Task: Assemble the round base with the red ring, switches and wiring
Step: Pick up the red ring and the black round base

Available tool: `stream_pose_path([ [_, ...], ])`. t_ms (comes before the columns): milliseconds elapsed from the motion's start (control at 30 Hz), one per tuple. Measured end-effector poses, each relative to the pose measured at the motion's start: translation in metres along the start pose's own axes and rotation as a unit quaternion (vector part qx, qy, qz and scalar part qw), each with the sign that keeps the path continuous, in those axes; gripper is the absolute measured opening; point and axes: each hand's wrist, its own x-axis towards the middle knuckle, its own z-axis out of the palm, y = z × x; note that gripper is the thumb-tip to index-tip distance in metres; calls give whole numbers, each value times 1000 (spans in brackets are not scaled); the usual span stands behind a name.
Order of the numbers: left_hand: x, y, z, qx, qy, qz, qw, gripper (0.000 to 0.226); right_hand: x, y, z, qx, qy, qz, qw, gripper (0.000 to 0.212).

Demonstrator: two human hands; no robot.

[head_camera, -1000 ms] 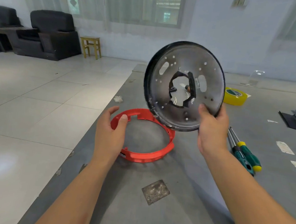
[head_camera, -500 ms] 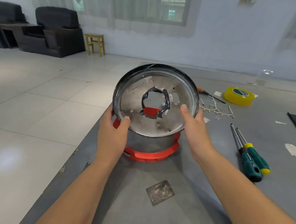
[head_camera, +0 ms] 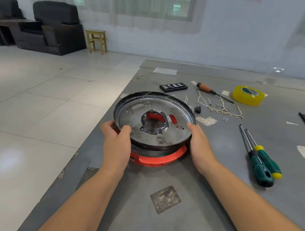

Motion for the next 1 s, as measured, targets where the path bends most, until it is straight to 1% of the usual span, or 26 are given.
stream_pose_path([
  [100,2,-5,2,-9,1,-15,1000,28,-8,1,0,1,20,-7,1000,52],
  [233,11,-5,2,-50,-3,-36,998,31,-25,6,-6,-26,44,-27,998,48],
  [333,23,-1,2,-77,-23,-55,995,37,-31,8,-19,-74,89,-55,992,62],
  [400,28,5,3,-92,-44,-59,993,36,-31,7,-30,-91,108,-53,989,67],
  [467,29,12,6,-103,-64,-65,990,30,-25,3,-41,-86,95,-40,991,71],
  [533,30,18,7,-108,-78,-68,989,16,-19,-1,-50,-87,67,-30,993,72],
  [567,31,20,8,-113,-87,-70,987,16,-17,-2,-52,-92,56,-38,993,66],
  [633,33,22,5,-117,-108,-84,984,24,-16,-1,-54,-112,41,-63,991,45],
  [667,34,22,3,-116,-118,-93,982,22,-17,0,-55,-122,34,-67,990,38],
  [733,34,22,-2,-111,-145,-99,978,12,-18,6,-56,-146,18,-76,986,39],
  [833,38,21,-4,-110,-175,-121,971,24,-21,10,-55,-152,-1,-81,985,40],
  [900,42,20,-3,-103,-190,-126,968,14,-22,10,-55,-126,-7,-70,990,32],
  [933,45,19,-2,-93,-193,-123,969,19,-22,11,-57,-121,-5,-62,991,29],
  [1000,51,15,1,-100,-178,-112,973,45,-20,12,-60,-130,0,-48,990,30],
])
